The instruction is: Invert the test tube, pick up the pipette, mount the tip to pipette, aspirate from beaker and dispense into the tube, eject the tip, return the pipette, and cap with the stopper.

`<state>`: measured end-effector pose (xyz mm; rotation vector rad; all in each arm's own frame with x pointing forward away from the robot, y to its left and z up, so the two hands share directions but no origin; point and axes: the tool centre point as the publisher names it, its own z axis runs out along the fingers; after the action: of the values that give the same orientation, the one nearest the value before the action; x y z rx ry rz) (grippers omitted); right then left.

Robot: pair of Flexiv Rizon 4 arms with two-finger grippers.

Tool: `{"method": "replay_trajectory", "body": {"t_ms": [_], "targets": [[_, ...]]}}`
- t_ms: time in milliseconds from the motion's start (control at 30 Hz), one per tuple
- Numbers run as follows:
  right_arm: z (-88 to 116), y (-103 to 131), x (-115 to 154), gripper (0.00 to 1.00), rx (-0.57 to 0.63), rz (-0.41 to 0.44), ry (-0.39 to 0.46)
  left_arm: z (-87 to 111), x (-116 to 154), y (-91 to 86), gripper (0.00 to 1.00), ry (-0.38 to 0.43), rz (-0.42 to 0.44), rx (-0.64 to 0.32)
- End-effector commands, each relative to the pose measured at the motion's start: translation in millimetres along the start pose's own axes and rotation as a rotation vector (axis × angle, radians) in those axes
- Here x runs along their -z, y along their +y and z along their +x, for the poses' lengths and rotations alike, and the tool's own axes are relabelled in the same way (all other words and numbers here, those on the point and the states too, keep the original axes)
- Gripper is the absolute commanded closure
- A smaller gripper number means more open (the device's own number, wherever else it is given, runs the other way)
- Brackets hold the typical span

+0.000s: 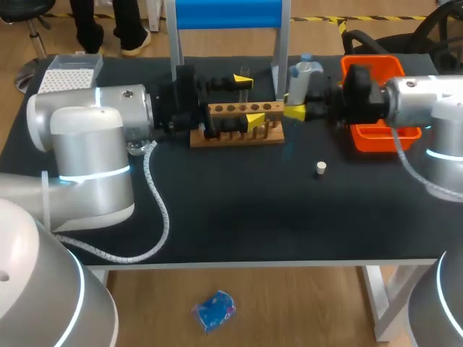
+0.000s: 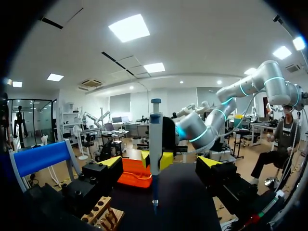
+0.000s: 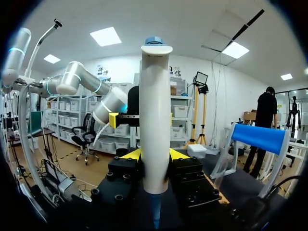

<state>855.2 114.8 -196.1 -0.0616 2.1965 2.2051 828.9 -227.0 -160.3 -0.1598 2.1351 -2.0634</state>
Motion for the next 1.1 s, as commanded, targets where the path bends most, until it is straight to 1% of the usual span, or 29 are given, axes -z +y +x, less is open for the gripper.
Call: {"method": "replay_trajectory", "body": {"t_ms": [33,233,400,800,933,1100], "targets": [[-1.8,10.6,33.1,1.0,0.007,0.005,-0.005,0.6,-1.5,0.8,0.0,-0.006,0.002,-0.001],[-18.6,17.1,73.5,1.0,-0.001,-0.011,-0.028,0.6,-1.5,0.8,0.0,-0.006,0.002,-0.001],[-31.3,24.5,102.3,1.0,-0.001,-0.006,-0.055,0.6,-1.5,0.8,0.0,-0.006,0.002,-0.001],[-66.1,30.5,177.6,1.0,-0.001,0.018,-0.177,0.6,-1.5,0.8,0.0,-0.006,0.002,-0.001],[-78.6,30.3,198.0,1.0,0.011,0.022,-0.212,0.6,-1.5,0.8,0.0,-0.006,0.002,-0.001],[-96.3,27.3,214.7,1.0,0.01,0.043,-0.231,0.6,-1.5,0.8,0.0,-0.006,0.002,-0.001]]}}
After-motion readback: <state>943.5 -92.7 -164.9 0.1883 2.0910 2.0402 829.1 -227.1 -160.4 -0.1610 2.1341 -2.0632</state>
